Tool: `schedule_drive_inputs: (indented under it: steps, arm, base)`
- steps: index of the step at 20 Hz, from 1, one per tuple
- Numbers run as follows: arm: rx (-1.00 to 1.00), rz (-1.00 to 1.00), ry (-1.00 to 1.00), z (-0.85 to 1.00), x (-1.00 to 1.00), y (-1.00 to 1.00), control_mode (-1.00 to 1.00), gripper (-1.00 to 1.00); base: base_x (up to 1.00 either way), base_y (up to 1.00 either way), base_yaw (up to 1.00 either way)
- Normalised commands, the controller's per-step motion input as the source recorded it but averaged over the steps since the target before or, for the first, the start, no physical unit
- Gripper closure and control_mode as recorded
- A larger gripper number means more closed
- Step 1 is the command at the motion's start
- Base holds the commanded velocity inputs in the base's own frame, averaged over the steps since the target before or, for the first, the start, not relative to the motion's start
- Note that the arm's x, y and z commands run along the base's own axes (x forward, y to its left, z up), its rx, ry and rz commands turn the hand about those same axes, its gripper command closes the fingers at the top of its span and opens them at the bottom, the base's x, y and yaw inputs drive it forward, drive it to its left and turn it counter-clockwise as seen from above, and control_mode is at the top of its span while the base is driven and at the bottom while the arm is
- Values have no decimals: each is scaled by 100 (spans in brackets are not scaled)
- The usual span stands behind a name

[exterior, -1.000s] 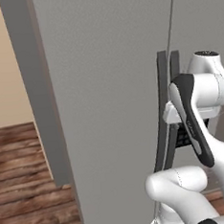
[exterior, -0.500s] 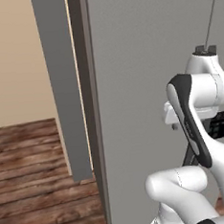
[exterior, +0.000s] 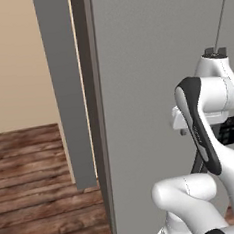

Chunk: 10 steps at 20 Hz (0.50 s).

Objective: Open the freezer door, pick up the ice cube tray from the freezer, and place it on the dining counter.

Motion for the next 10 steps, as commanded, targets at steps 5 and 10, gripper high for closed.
schedule_drive_inputs:
  steps: [5,10]
  arm:
    - [0,0,-12,0,-4,-27,-100,-100]
    - [0,6,-28,6,-28,-86,-100,-100]
  base:
    - [0,0,0]
    - [0,0,0]
